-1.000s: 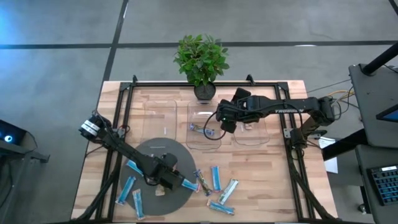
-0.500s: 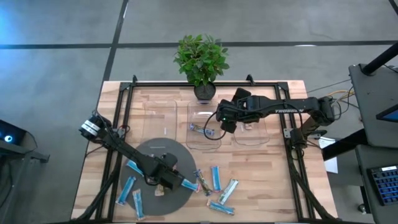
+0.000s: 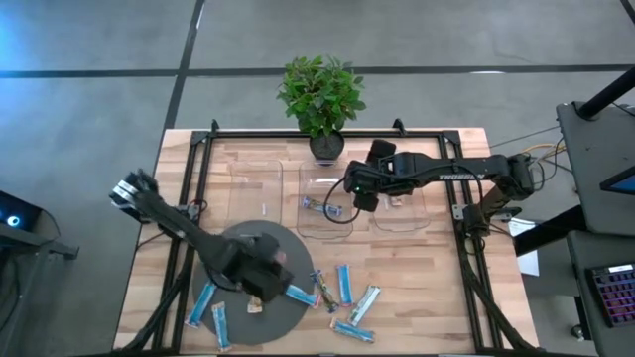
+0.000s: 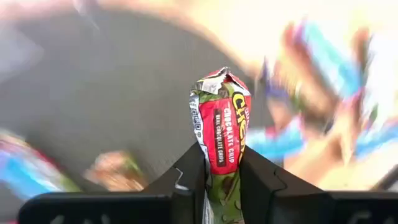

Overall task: Pick and place Granola Bars by type
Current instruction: Put the red granola bar into the left transparent bin, then put the yellow granola bar into the right transparent bin

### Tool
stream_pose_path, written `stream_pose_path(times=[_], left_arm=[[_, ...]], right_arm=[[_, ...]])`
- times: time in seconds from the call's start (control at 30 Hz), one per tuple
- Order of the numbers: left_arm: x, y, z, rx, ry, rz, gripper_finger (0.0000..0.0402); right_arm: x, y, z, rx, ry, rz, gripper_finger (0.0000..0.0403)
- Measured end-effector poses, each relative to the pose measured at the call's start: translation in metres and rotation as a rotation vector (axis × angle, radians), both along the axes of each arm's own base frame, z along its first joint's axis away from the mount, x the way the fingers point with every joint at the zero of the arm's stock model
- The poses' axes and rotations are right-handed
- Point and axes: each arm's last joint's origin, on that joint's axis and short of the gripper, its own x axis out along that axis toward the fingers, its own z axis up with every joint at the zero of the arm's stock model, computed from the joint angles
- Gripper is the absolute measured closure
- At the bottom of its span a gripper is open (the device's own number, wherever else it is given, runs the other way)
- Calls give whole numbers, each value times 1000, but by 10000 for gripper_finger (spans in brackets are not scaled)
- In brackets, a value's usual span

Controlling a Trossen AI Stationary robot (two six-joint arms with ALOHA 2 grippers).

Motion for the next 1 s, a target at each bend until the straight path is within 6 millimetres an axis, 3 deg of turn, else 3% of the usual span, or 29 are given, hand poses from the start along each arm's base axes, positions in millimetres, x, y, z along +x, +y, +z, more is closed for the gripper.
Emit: stream_pose_path(times=[0.1, 0.23, 0.37, 0.57, 0.7, 0.83, 1.0], left_arm=[[-19, 27, 33, 142, -53, 142, 347], [-42, 74, 49, 247, -29, 301, 347], [-47, 114, 41, 237, 51, 330, 347], [-44, 152, 6, 224, 180, 291, 327], [-44, 166, -3, 234, 216, 269, 287], [-44, 169, 0, 201, 235, 216, 243], [-36, 141, 23, 147, 165, -36, 224]], right_arm=[[2, 0, 3, -10, -20, 25, 161], [3, 0, 6, -21, -49, 48, 161], [0, 0, 11, -24, -63, 53, 161], [-7, 0, 20, -9, -122, 13, 161], [-10, 1, 24, 3, -158, -14, 161], [-12, 1, 26, 11, -178, -30, 161], [-12, 1, 24, 14, -174, -32, 161]])
